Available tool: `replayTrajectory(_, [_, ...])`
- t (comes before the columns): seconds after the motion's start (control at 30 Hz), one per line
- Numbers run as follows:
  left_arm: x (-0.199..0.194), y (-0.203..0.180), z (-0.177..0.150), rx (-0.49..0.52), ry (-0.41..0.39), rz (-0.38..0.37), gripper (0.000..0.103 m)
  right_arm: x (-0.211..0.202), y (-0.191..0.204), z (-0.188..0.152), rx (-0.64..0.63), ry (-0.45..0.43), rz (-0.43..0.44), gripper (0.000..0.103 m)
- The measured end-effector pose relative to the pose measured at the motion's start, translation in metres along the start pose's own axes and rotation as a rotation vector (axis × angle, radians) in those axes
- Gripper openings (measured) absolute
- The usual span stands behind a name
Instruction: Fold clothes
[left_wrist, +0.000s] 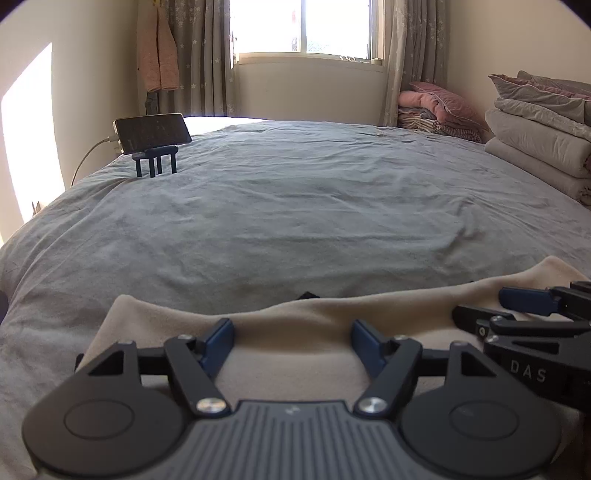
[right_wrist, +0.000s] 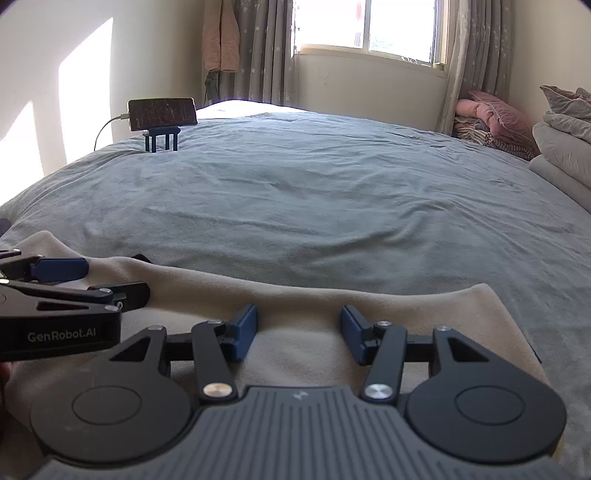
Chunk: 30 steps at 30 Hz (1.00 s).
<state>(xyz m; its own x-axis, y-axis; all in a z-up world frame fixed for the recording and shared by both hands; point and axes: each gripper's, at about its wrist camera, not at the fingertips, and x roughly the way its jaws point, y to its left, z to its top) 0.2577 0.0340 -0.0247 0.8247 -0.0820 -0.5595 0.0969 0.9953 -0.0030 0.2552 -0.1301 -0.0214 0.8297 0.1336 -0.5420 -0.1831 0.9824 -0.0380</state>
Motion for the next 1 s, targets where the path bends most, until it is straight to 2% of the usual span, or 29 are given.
replayTrajectory(0.2, [-0.015,0.015,-0.004,-0.031,-0.015,-0.019,0.074,-0.012,-0.016,-0.006,0.064,-0.027,0.039,0.062])
replayTrajectory(0.4, [-0.041,0.051,-0.018,-0.076,-0.055,-0.054,0.074,-0.029,-0.051,-0.015,0.109,-0.049,0.018,0.061])
replayTrajectory(0.57, [-0.063,0.07,-0.03,-0.103,-0.109,-0.076,0.072,-0.044,-0.086,-0.025,0.213,-0.077,0.06,0.058])
replayTrajectory(0.63, [-0.071,0.078,-0.034,-0.13,-0.12,-0.066,0.072,-0.05,-0.092,-0.029,0.229,-0.083,0.05,0.058])
replayTrajectory(0.67, [-0.073,0.081,-0.035,-0.148,-0.117,-0.046,0.076,-0.052,-0.094,-0.03,0.232,-0.084,0.045,0.058])
replayTrajectory(0.7, [-0.073,0.091,-0.038,-0.204,-0.099,-0.041,0.083,-0.054,-0.096,-0.032,0.237,-0.085,0.038,0.058])
replayTrajectory(0.77, [-0.072,0.112,-0.046,-0.323,-0.059,-0.034,0.082,-0.057,-0.098,-0.035,0.256,-0.092,0.029,0.06])
replayTrajectory(0.87, [-0.083,0.136,-0.052,-0.481,-0.069,-0.083,0.078,-0.058,-0.107,-0.042,0.325,-0.075,-0.025,0.065])
replayTrajectory(1.0, [-0.095,0.14,-0.054,-0.562,-0.054,-0.084,0.076,-0.069,-0.127,-0.051,0.467,-0.109,0.001,0.065])
